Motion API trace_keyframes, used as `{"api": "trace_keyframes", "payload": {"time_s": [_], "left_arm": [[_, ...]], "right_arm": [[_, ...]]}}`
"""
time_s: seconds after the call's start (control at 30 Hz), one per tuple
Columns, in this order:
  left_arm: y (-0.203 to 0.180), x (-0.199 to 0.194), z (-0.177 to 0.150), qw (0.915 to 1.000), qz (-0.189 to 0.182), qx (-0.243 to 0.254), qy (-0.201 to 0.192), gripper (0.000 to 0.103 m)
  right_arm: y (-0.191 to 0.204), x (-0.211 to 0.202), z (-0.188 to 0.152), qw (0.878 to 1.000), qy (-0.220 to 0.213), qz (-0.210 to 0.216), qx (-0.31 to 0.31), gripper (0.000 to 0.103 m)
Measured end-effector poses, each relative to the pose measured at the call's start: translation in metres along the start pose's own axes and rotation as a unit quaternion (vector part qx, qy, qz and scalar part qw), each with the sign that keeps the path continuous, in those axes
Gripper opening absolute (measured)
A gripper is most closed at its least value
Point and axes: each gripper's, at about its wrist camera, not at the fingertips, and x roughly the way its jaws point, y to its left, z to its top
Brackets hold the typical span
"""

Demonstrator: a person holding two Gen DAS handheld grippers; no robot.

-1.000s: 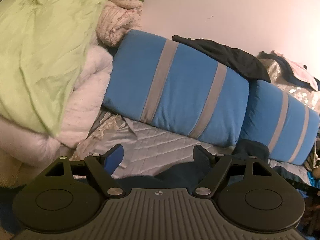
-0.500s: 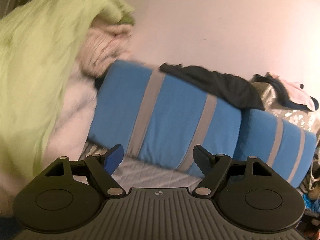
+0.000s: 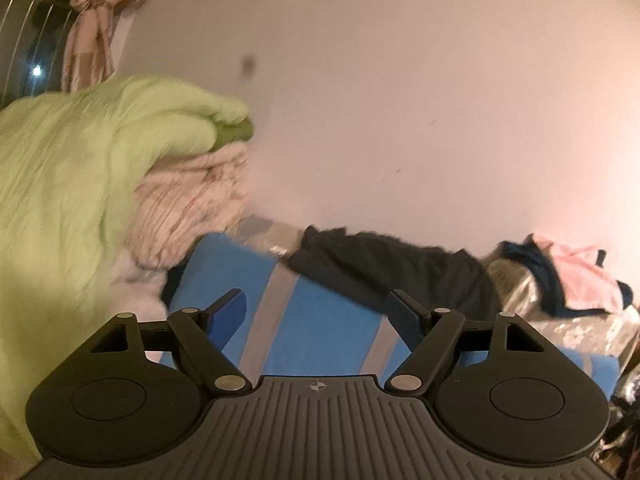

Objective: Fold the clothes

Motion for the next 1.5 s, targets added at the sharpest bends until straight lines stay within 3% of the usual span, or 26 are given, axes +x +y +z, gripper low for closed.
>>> {"api": "trace_keyframes", "payload": {"time_s": [0.23,0.43,0.73,1.03,1.27,1.5], "left_arm": [[-0.035,0.006,0.013,0.9987,-0.047,-0.009,-0.015,0.08],[-0.057,0.03,-0.001,0.9974,-0.068,-0.022,0.005,0.084],[-0.062,0.092,-0.094,0.9919,-0.101,-0.008,0.076,0.084],[-0.066,0.153,-0.192,0.9808,-0.126,0.014,0.148,0.084],[-0.071,0.187,-0.242,0.9713,-0.139,0.047,0.188,0.084],[-0.073,0.215,-0.287,0.9607,-0.154,0.07,0.22,0.084]], "right_arm": [[-0.064,-0.024,0.078,0.997,-0.06,-0.055,-0.002,0.103],[-0.087,-0.023,0.091,0.99,-0.057,-0.106,-0.076,0.103],[-0.075,0.019,0.014,0.994,0.037,-0.032,-0.101,0.103],[-0.043,0.076,-0.087,0.98,0.145,0.038,-0.131,0.103],[-0.029,0.117,-0.15,0.968,0.207,0.08,-0.117,0.103],[-0.023,0.156,-0.195,0.959,0.253,0.092,-0.089,0.103]]}}
